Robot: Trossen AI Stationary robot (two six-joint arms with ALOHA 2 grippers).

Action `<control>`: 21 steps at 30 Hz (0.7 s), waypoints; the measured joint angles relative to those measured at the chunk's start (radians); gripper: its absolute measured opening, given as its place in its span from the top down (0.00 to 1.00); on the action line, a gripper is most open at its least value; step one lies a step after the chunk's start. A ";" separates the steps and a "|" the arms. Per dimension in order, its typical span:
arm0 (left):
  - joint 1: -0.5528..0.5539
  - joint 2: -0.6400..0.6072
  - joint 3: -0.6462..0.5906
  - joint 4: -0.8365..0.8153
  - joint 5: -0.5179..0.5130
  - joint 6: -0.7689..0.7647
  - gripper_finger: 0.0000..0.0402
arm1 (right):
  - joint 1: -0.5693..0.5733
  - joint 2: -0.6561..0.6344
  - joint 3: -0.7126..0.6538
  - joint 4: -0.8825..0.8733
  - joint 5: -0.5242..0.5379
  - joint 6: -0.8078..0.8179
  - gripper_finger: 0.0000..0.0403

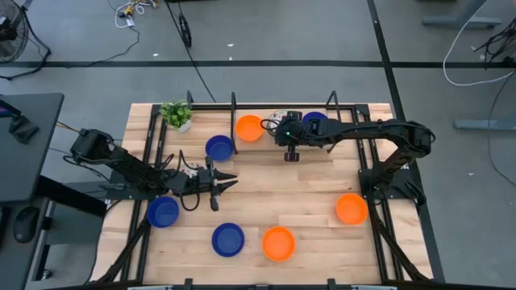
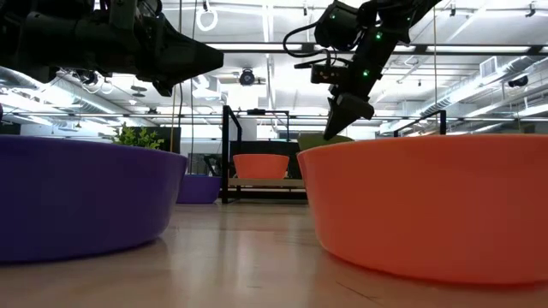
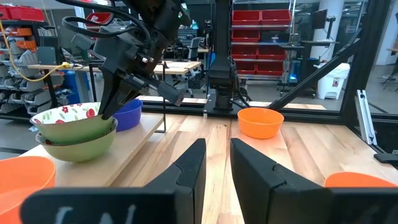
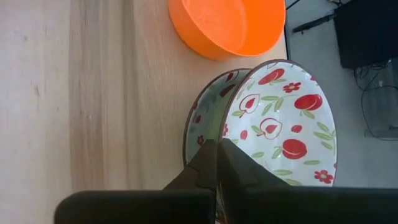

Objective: Pick & Place Mini bowls
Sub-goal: Stack the white bowl on top of the white bowl on the shelf

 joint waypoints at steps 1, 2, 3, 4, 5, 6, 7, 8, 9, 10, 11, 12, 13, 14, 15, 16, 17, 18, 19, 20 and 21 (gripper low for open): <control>0.000 0.000 0.000 0.000 0.000 0.000 0.81 | 0.000 0.000 0.000 0.000 0.000 0.000 0.99; 0.000 0.000 0.000 0.000 0.000 0.000 0.81 | 0.000 0.000 0.000 0.000 -0.001 0.001 0.99; 0.000 0.000 0.000 0.000 0.000 0.000 0.81 | 0.000 0.001 0.000 0.000 -0.001 0.003 0.99; 0.000 0.000 0.000 0.000 0.000 0.000 0.81 | 0.000 0.003 0.000 0.001 -0.001 0.006 0.99; 0.000 0.000 0.000 0.000 0.000 0.000 0.81 | 0.000 0.006 0.000 0.001 -0.001 0.006 0.99; 0.000 0.000 0.000 0.000 0.000 0.000 0.81 | -0.001 0.008 0.000 -0.001 -0.002 0.006 0.99; 0.000 0.000 0.000 0.000 0.000 0.000 0.81 | -0.001 0.009 -0.001 -0.002 -0.004 0.006 0.99; 0.000 0.000 0.000 0.000 0.000 0.000 0.81 | -0.001 0.012 -0.001 0.004 -0.003 0.005 0.99; 0.000 0.000 0.000 0.000 0.000 0.000 0.81 | -0.001 0.015 -0.001 0.010 -0.003 0.005 0.99; 0.000 0.000 0.000 0.000 0.000 0.000 0.81 | -0.001 0.016 -0.001 0.011 -0.004 0.005 0.99; 0.000 0.000 0.000 0.000 0.000 0.000 0.81 | -0.003 0.016 -0.001 0.005 -0.004 0.005 0.99; 0.000 0.000 0.000 0.000 0.000 0.000 0.81 | -0.003 0.016 -0.001 0.004 -0.004 0.005 0.99; 0.000 0.000 0.000 0.000 0.000 0.000 0.81 | -0.004 0.016 -0.001 0.007 -0.006 0.005 0.99; 0.000 0.000 0.000 0.001 0.000 0.000 0.81 | -0.004 0.016 -0.001 0.009 -0.011 0.005 0.99; 0.000 0.000 0.000 0.001 0.000 0.000 0.81 | -0.005 0.016 -0.001 0.008 -0.015 0.005 0.99; 0.000 0.000 0.000 0.001 0.000 0.000 0.81 | -0.006 0.016 -0.001 0.007 -0.018 0.007 0.99; 0.000 0.000 0.000 0.000 0.000 0.000 0.81 | -0.006 0.016 -0.001 0.007 -0.021 0.010 0.99; 0.000 0.000 0.000 0.000 0.000 0.000 0.81 | -0.007 0.016 -0.001 0.007 -0.025 0.018 0.99; 0.000 0.000 0.000 0.000 0.000 0.000 0.81 | -0.009 0.016 -0.001 0.007 -0.026 0.023 0.99; 0.000 0.000 0.000 0.001 0.000 0.000 0.81 | -0.010 0.019 -0.001 0.009 -0.026 0.023 0.99; 0.000 0.000 0.000 0.001 0.000 0.000 0.81 | -0.010 0.022 -0.001 0.009 -0.026 0.023 0.99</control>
